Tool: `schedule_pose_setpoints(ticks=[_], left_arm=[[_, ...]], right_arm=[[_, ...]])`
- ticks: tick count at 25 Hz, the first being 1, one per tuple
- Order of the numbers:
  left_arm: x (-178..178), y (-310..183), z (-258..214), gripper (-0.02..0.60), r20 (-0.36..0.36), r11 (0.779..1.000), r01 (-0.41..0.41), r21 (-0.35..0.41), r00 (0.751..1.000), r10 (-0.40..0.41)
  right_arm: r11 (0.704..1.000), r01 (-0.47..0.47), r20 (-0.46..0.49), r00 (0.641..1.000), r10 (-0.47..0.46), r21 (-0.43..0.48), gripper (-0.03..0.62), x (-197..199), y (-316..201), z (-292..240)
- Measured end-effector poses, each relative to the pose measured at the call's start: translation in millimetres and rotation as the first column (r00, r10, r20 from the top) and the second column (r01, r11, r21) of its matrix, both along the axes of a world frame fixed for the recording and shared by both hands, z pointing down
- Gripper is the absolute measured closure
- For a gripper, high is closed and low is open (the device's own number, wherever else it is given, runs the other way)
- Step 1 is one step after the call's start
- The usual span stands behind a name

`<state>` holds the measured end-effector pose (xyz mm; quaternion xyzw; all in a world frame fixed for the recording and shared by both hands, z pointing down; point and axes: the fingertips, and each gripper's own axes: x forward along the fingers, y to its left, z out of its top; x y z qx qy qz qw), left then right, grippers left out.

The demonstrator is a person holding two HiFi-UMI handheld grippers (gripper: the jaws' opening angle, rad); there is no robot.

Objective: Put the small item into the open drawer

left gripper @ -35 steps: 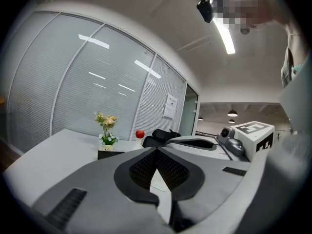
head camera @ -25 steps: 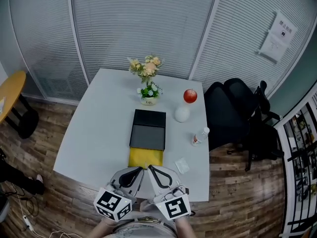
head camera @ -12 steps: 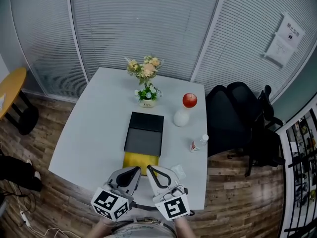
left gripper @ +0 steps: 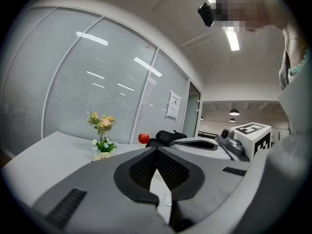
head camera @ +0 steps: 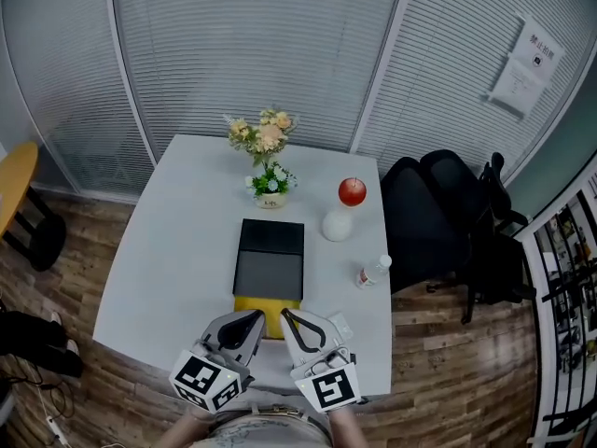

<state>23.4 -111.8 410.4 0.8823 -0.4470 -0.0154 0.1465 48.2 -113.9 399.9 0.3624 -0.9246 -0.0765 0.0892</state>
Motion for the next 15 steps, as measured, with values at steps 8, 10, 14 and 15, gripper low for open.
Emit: schedule_pose_setpoints(ticks=[8,10,14,15], left_arm=[[-14.2,-8.8,3.2,0.584,0.038,0.998,-0.068,0.004,0.997,0.068],[-16.2,-10.0,4.3,0.584,0.049,0.997,-0.077,0.004,0.996,0.077],[-19.2,-9.4,4.2,0.584,0.026,0.995,-0.099,-0.001,0.995,0.099],[-20.0,-9.9,4.2,0.584,0.024,0.995,-0.102,0.0,0.994,0.102]], right_arm=[[0.997,-0.074,-0.04,0.996,0.074,0.008,0.591,-11.8,-10.7,3.6],[0.997,-0.083,-0.043,0.996,0.083,-0.001,0.591,-15.4,-12.4,6.6],[0.996,-0.092,-0.036,0.995,0.091,-0.022,0.591,-21.4,-12.3,10.2],[0.995,-0.093,-0.039,0.995,0.092,-0.024,0.591,-22.7,-12.8,10.9]])
